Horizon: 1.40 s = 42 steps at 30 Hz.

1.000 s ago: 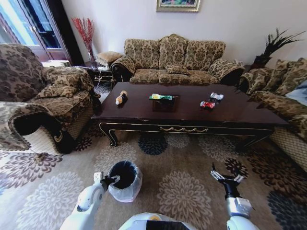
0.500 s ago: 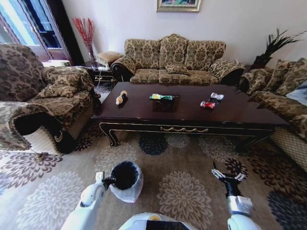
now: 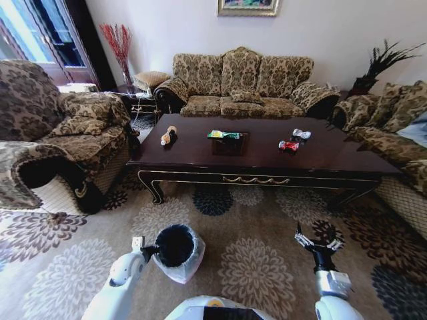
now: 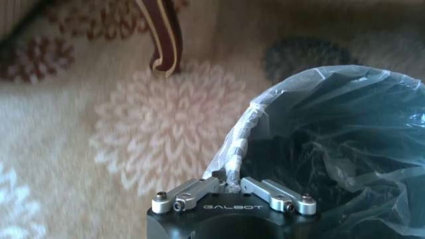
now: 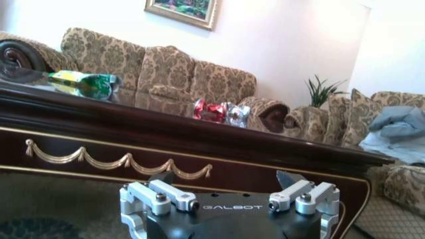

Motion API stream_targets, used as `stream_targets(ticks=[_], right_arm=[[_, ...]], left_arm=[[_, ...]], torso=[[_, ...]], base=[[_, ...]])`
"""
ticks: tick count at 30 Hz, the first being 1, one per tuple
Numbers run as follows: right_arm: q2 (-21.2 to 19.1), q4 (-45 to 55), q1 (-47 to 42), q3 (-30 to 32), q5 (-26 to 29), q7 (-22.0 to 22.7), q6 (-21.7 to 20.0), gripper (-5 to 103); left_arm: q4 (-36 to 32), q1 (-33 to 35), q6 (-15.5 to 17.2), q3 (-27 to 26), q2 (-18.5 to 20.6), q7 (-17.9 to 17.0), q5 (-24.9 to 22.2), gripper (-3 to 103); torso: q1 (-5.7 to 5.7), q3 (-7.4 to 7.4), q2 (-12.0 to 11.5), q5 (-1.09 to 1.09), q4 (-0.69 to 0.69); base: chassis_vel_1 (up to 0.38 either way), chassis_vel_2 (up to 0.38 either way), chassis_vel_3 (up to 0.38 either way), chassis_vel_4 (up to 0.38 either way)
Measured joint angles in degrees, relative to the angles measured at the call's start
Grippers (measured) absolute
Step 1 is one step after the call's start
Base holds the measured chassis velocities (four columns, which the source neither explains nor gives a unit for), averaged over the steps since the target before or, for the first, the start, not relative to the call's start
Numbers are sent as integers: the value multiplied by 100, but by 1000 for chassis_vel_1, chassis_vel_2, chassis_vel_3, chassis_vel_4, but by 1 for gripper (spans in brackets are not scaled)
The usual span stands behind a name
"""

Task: Move to the front of the table and place the trash on the table into the trash bin.

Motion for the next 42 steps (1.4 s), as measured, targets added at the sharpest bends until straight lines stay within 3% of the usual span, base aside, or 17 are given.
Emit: stream_targets(ticks=[10, 16, 21, 33, 42], right_arm=[[-261, 335, 270, 53, 263, -165, -389, 100], [-448, 676, 346, 104, 376, -300, -750, 100], [-463, 754, 388, 85, 346, -274, -837, 100], [-506, 787, 325, 98, 328, -269, -781, 100], [-499, 864, 327, 101, 330, -236, -783, 100]], left_arm=[[-1436, 533, 4, -447, 43, 13, 160, 0], [-2998, 932, -20, -836, 28, 33, 222, 0], [-3632, 1073, -15, -997, 161, 18, 133, 0], [-3666, 1309, -470, -925, 35, -214, 163, 0], [-3667, 1308, -498, -911, 28, -342, -112, 0]], torso=[[0, 0, 1, 1, 2], [0, 0, 2, 2, 2], [0, 0, 3, 4, 0], [17, 20, 38, 2, 1], [89, 148, 240, 1, 1]], base=[[0, 0, 0, 0], [0, 0, 0, 0], [0, 0, 0, 0], [0, 0, 0, 0], [0, 0, 0, 0]])
